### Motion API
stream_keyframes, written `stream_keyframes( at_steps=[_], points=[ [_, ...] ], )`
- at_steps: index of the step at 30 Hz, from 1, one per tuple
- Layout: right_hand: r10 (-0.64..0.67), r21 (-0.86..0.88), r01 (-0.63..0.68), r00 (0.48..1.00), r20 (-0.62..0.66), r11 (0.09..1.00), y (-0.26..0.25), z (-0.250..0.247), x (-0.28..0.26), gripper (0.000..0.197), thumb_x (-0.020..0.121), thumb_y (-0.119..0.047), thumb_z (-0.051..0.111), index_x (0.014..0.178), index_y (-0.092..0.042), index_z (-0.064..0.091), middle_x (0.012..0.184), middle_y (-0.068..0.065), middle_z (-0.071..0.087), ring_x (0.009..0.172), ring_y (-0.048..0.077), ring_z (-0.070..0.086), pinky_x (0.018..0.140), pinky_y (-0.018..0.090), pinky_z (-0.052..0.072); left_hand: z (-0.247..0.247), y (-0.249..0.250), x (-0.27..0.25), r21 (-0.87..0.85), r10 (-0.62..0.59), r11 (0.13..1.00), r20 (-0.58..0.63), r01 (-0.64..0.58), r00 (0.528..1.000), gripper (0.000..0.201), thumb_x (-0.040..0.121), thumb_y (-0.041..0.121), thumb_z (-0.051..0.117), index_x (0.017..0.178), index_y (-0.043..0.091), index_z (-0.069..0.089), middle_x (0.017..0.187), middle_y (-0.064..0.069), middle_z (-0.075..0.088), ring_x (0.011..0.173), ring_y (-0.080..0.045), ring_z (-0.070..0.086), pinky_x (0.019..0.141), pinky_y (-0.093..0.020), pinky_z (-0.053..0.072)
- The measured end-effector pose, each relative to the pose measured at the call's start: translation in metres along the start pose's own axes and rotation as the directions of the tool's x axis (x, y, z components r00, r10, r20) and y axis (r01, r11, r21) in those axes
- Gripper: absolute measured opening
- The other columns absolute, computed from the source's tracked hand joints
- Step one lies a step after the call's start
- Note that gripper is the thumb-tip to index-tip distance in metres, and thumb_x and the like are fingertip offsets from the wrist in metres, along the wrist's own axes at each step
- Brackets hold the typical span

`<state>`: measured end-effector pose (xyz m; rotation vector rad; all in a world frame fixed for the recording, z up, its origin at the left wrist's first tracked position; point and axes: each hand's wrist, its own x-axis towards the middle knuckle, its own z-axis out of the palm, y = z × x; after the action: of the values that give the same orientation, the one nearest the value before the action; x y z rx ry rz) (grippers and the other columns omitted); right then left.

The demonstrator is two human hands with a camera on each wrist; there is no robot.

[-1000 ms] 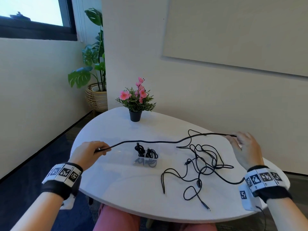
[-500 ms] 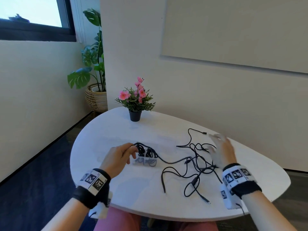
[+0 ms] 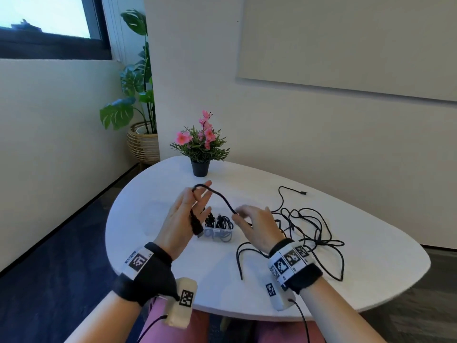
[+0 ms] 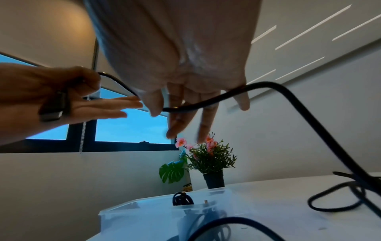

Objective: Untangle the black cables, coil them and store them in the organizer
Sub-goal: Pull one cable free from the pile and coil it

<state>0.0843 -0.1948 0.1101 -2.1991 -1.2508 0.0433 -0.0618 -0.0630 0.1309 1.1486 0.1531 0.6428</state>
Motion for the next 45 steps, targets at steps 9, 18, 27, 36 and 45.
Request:
stream_keyframes(
  at_steps=[9, 18, 27, 36, 45],
  points=[
    [-0.234, 0.186, 0.190, 0.940, 0.249, 0.964, -0.032, -0.001, -0.034, 0.027, 0.088, -0.048, 0.058, 0.108, -0.034, 0.070, 0.093, -0.014, 0.073, 0.072, 0.003, 0.064, 0.065, 0.025, 0.049, 0.001, 0.005, 0.009, -0.368, -0.103, 0.930, -0.273, -0.005, 0.956, 0.043, 0.098, 0.055, 0.022, 0.073, 0.026, 0.040, 0.066, 0.008, 0.039, 0.044, -0.009, 0.036, 0.052, -0.026, 0.047],
    [-0.295, 0.216, 0.253, 0.936, 0.192, 0.943, -0.030, -0.026, -0.027, 0.017, 0.084, -0.028, 0.066, 0.097, -0.038, 0.070, 0.071, -0.009, 0.067, 0.055, 0.011, 0.054, 0.055, 0.030, 0.044, 0.006, -0.005, 0.014, 0.628, -0.017, 0.775, -0.094, 0.072, 0.995, 0.030, 0.103, 0.033, 0.026, 0.104, 0.013, 0.049, 0.083, 0.005, 0.055, 0.067, -0.013, 0.044, 0.057, -0.023, 0.037],
    [-0.176, 0.346, 0.186, 0.983, -0.059, 0.920, -0.023, -0.056, -0.011, 0.027, 0.052, -0.023, 0.092, 0.063, -0.011, 0.070, 0.063, 0.001, 0.068, 0.058, 0.004, 0.058, 0.058, 0.023, 0.049, 0.013, -0.008, -0.002, 0.772, -0.306, 0.631, 0.338, -0.077, 0.890, 0.065, 0.083, 0.069, 0.041, 0.085, 0.010, 0.067, 0.065, 0.007, 0.062, 0.055, -0.004, 0.048, 0.057, -0.014, 0.037],
    [-0.037, 0.672, 0.086, 0.996, -0.087, 0.735, -0.017, -0.049, -0.001, 0.018, 0.068, -0.019, 0.078, 0.067, -0.005, 0.066, 0.051, 0.007, 0.059, 0.042, 0.007, 0.049, 0.046, 0.016, 0.040, 0.017, 0.003, -0.002, 0.464, -0.168, 0.886, 0.337, -0.008, 0.926, 0.028, 0.092, 0.032, 0.048, 0.072, 0.013, 0.052, 0.058, 0.012, 0.047, 0.055, -0.003, 0.046, 0.062, -0.017, 0.039],
    [-0.086, 0.496, -0.005, 0.983, 0.160, 0.869, 0.002, -0.015, -0.025, 0.032, 0.095, -0.036, 0.045, 0.087, -0.016, 0.067, 0.048, -0.009, 0.041, 0.047, 0.008, 0.037, 0.054, 0.020, 0.036, 0.001, 0.004, 0.018, -0.414, -0.140, 0.908, -0.146, 0.068, 0.979, 0.040, 0.102, 0.039, 0.025, 0.076, 0.016, 0.044, 0.128, -0.010, 0.061, 0.118, -0.030, 0.057, 0.098, -0.051, 0.043]
  ],
)
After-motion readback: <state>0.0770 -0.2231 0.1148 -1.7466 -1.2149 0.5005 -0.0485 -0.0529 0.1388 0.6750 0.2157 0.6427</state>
